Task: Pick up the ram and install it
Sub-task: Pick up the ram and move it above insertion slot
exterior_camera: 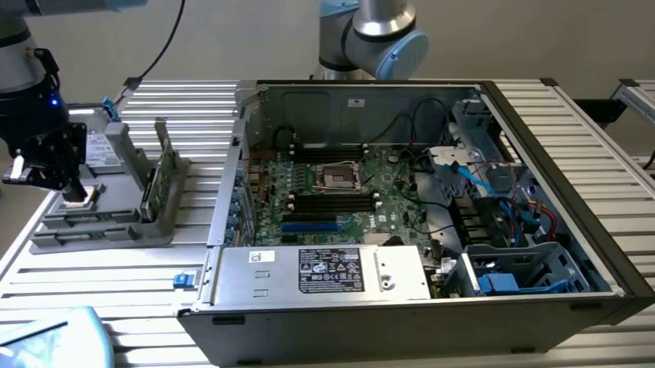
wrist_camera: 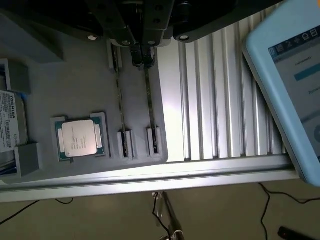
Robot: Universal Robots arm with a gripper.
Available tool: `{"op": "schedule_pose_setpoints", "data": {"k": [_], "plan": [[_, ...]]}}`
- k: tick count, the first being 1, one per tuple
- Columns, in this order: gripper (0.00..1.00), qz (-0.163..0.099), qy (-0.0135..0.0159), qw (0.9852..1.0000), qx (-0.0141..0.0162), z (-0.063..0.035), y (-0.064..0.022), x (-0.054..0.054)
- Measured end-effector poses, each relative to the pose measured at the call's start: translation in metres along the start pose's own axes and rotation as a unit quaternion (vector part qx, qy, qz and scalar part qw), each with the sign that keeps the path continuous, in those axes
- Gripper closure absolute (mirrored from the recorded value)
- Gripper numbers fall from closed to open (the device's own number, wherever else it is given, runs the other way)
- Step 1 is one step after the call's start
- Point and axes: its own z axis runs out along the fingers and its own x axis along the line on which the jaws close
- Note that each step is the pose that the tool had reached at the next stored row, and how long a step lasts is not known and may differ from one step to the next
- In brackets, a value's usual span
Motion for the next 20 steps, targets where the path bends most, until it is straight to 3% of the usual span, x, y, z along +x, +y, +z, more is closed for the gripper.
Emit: {"op": "schedule_pose_setpoints", "data": {"k": [7, 20], "plan": [[0.90, -0.016, 0.0019, 0.9999, 0.0015, 0.0006, 0.0069, 0.0003], [0.89, -0.017, 0.0020, 0.9998, 0.0017, 0.0006, 0.0071, 0.0003]]}}
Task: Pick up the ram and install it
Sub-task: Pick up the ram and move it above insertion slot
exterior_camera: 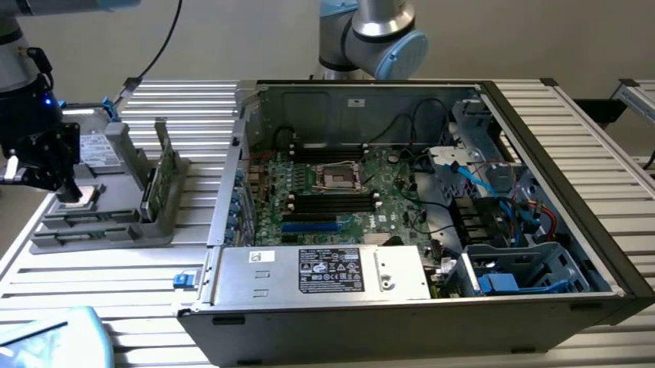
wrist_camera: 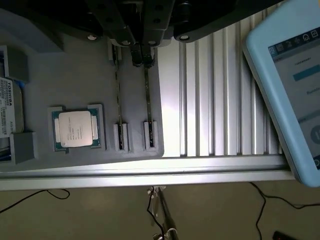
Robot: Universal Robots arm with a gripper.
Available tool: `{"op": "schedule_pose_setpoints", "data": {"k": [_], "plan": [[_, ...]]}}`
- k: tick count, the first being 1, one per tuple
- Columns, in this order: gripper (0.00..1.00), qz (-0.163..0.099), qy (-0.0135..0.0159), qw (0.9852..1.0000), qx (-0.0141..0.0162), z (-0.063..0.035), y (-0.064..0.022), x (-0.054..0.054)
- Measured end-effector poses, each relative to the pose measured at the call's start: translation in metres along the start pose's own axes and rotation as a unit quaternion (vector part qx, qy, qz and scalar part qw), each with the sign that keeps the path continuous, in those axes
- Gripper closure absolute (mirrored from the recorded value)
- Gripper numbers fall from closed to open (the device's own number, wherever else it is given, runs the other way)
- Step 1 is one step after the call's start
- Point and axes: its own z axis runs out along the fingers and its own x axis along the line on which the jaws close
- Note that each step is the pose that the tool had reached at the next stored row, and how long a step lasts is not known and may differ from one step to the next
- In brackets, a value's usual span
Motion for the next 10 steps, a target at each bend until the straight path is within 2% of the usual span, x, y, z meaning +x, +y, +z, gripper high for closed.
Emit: {"op": "schedule_pose_setpoints", "data": {"k": [1, 2, 3, 4, 5, 6, 10], "plan": [[0.89, 0.000, 0.0000, 1.0000, 0.0000, 0.0000, 0.0000, 0.0000], [0.76, 0.000, 0.0000, 1.0000, 0.0000, 0.0000, 0.0000, 0.0000], [0.76, 0.000, 0.0000, 1.0000, 0.0000, 0.0000, 0.0001, 0.0000], [0.70, 0.000, 0.0000, 1.0000, 0.0000, 0.0000, 0.0001, 0.0000], [0.70, 0.000, 0.0000, 1.0000, 0.0000, 0.0000, 0.0001, 0.0000], [0.64, 0.000, 0.0000, 1.0000, 0.0000, 0.0000, 0.0001, 0.0000], [0.64, 0.000, 0.0000, 1.0000, 0.0011, 0.0036, 0.0016, -0.0003]]}}
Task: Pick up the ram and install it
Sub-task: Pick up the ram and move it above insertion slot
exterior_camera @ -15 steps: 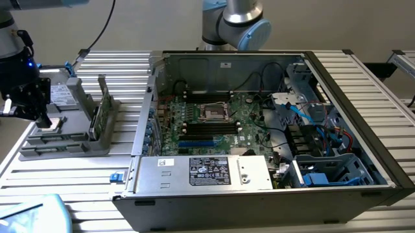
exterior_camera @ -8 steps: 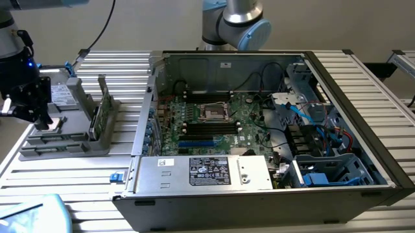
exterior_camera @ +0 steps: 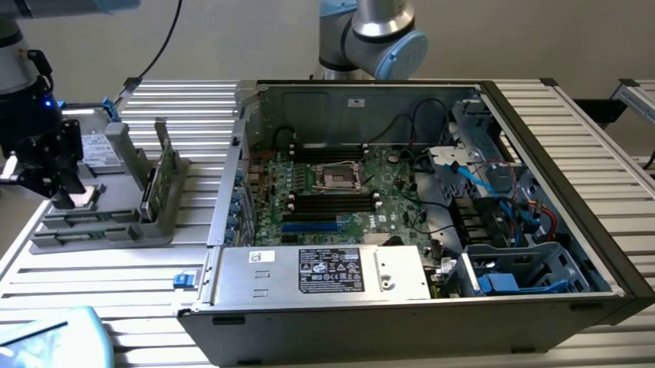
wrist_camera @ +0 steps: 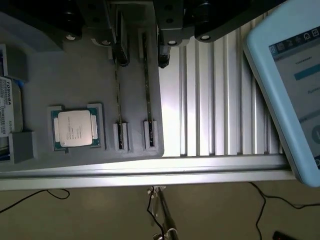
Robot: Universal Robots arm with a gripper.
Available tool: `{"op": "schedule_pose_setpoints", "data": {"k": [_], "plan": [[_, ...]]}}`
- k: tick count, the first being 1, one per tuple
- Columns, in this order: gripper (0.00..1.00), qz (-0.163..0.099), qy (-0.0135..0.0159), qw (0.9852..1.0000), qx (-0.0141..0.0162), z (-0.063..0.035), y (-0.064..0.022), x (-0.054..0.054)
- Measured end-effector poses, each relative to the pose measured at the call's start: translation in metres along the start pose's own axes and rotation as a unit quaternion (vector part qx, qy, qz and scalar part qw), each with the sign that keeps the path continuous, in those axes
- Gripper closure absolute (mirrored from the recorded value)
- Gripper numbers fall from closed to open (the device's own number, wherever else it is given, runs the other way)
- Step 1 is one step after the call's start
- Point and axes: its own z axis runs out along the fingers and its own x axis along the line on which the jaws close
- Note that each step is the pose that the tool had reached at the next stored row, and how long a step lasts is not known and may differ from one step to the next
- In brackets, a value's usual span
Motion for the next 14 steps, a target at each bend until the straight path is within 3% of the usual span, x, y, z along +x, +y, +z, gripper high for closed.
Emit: {"op": "schedule_pose_setpoints", "data": {"k": [14], "plan": [[0.64, -0.011, 0.0006, 0.9999, 0.0021, 0.0243, 0.0054, -0.002]]}}
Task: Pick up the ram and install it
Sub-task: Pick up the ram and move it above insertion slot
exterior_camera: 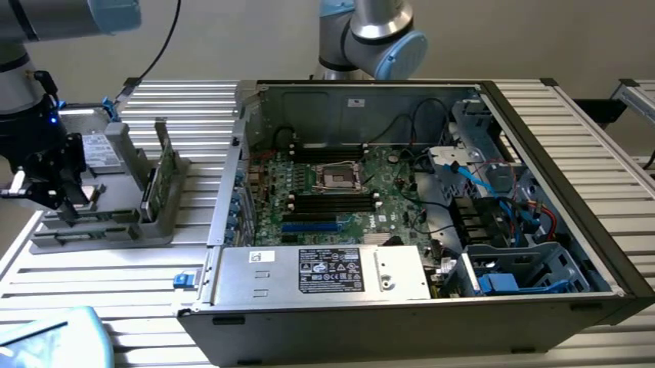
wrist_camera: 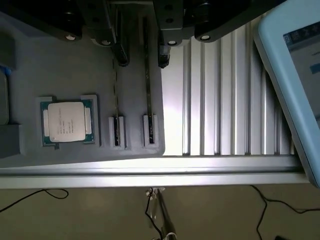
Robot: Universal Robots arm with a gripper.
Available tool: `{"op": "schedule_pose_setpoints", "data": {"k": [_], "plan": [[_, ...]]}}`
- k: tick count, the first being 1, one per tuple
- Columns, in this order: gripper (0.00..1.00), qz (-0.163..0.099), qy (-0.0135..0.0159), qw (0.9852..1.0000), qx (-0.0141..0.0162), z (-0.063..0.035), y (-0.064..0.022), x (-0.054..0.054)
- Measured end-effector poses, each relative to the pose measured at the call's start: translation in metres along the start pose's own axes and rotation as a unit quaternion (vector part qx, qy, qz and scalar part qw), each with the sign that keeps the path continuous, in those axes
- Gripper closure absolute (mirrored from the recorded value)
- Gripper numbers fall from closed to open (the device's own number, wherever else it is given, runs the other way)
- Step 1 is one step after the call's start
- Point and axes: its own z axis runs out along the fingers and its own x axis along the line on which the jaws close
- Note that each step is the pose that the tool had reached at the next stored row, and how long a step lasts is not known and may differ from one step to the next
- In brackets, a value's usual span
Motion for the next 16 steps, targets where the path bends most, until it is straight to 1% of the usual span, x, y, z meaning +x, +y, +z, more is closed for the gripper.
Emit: {"op": "schedule_pose_setpoints", "data": {"k": [5, 7, 12, 16], "plan": [[0.64, -0.008, 0.0008, 1.0000, 0.0008, 0.0090, -0.0001, -0.001], [0.64, -0.011, 0.0016, 0.9999, 0.0010, 0.0117, 0.0002, -0.001], [0.64, -0.028, 0.0038, 0.9996, 0.0025, 0.0158, 0.0008, -0.001], [0.64, -0.043, 0.0058, 0.9991, 0.0039, 0.0184, 0.0011, -0.002]]}}
